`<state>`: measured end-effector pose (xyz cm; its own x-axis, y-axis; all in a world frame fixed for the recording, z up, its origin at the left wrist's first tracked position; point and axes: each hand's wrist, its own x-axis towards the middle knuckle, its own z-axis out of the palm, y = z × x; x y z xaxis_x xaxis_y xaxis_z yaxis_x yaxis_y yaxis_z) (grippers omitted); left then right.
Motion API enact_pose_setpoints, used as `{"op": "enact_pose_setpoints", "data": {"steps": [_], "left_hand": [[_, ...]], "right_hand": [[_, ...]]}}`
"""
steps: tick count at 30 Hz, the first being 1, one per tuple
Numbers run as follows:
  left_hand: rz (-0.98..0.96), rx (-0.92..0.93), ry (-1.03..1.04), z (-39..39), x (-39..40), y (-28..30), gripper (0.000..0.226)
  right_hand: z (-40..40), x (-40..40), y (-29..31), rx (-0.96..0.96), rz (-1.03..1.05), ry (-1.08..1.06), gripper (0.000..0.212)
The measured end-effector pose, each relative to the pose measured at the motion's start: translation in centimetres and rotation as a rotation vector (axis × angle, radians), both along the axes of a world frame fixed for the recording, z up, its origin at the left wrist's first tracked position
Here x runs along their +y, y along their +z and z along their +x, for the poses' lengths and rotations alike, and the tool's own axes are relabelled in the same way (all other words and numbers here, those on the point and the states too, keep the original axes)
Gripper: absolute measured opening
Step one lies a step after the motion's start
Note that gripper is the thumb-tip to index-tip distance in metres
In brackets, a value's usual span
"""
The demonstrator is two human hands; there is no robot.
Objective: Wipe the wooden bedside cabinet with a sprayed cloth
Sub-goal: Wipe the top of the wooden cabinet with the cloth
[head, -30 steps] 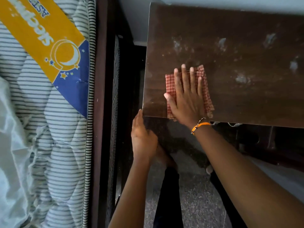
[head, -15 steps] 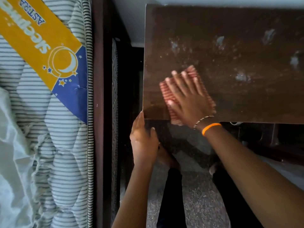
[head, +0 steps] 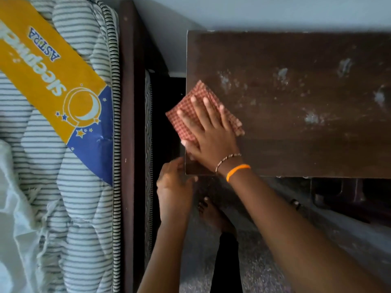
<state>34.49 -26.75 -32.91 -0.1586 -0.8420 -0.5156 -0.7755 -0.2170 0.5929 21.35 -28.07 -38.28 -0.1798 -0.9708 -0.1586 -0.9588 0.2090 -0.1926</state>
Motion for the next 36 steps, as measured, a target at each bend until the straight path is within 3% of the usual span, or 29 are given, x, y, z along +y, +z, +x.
{"op": "enact_pose_setpoints", "data": {"steps": [2,4,8,12,16,20,25,32,36], "left_hand": [[-0.007,-0.045,-0.156,-0.8,-0.2,-0.2,0.084],[-0.028,-0.081,-0.292,-1.6,-0.5,-0.3,0.096],[-0.034,-0.221,-0.393,-2.4,-1.4,-0.3,0.095],[-0.034,-0.302,-0.425,-3.0,-1.6,-0.2,0.093],[-0.037,-0.289,-0.394,-3.1,-1.2,-0.1,0.093],[-0.135,-0.351,-0.448,-3.1,-0.8,-0.8,0.097],[-0.118,-0.527,-0.508,-5.0,0.2,-0.7,0.13],[-0.308,-0.569,-0.691,-9.6,-0.1,-0.6,0.085],[-0.209,-0.569,-0.8,-12.3,0.4,-0.6,0.13]], "right_hand": [[-2.5,-1.9,-0.1,0.01,-0.006,-0.03,0.065],[-5.5,-2.0,-0.2,0.018,0.017,-0.109,0.064],[-10.7,3.3,-0.2,0.065,0.068,-0.377,0.065],[-8.4,8.9,0.4,0.078,0.143,-0.594,0.067],[-3.0,7.3,0.9,0.009,0.163,-0.489,0.064],[-1.7,-0.4,0.4,-0.045,0.062,-0.251,0.062],[-4.2,-10.2,0.2,-0.058,0.03,-0.142,0.065],[-9.0,-11.0,0.0,-0.05,0.001,-0.152,0.062],[-14.2,-7.0,-0.2,-0.012,-0.007,-0.336,0.063]]}}
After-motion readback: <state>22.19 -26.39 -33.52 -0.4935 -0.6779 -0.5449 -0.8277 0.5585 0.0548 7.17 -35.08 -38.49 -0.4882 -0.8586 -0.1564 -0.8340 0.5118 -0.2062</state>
